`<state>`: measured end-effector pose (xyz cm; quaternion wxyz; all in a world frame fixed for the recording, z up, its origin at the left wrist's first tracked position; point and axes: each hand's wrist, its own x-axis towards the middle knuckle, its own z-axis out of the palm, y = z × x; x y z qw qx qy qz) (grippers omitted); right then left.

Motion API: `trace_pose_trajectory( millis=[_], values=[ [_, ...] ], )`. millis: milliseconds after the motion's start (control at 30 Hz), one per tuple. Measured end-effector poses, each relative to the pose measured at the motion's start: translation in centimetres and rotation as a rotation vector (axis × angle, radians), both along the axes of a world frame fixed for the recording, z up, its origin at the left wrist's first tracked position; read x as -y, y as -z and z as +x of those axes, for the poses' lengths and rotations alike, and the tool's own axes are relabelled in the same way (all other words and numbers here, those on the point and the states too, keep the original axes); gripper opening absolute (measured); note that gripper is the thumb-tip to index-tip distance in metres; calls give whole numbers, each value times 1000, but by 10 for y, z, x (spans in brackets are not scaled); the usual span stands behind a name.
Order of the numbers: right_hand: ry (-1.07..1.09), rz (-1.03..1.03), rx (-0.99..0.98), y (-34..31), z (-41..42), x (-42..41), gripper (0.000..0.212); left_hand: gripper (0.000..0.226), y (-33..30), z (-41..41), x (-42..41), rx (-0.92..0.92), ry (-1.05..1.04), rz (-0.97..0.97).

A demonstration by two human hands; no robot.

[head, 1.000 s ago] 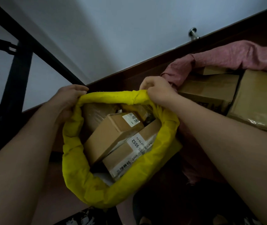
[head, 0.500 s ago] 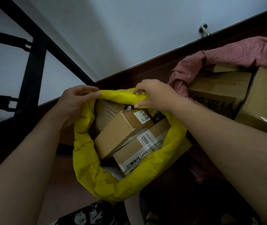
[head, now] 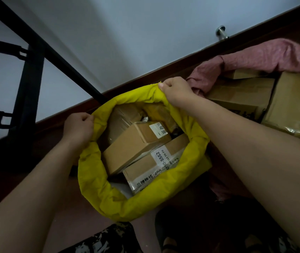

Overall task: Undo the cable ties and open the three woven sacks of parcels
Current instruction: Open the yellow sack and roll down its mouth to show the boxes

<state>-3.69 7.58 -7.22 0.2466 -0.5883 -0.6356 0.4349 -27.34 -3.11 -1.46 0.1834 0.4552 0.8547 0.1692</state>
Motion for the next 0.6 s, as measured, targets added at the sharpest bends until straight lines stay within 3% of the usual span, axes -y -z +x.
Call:
trace_pose_trajectory(
  millis=[67,100,133,200,300,400,533,600],
  values=[
    [41,-72,-70,-6,0,-2,40,27,3,-4,-11,258,-156,48],
    [38,-146,-88,-8,1,-5,26,25,2,-4,-16,378,-229,70],
    [50,-199,-35,-7,0,-9,22,23,0,-4,-20,496,-277,79],
    [59,-249,120,-14,-1,-13,45,15,1,-5,-27,701,-284,81],
    [3,-330,207,-3,0,-20,38,13,0,-4,-27,759,-290,108],
    [-4,-333,266,10,1,-25,39,19,-5,-2,-14,680,-246,171],
    [161,-340,93,8,5,-26,48,54,-10,-7,10,196,-49,-38],
    [203,-311,50,11,6,-23,57,59,-10,-6,18,32,4,-84]
  ],
)
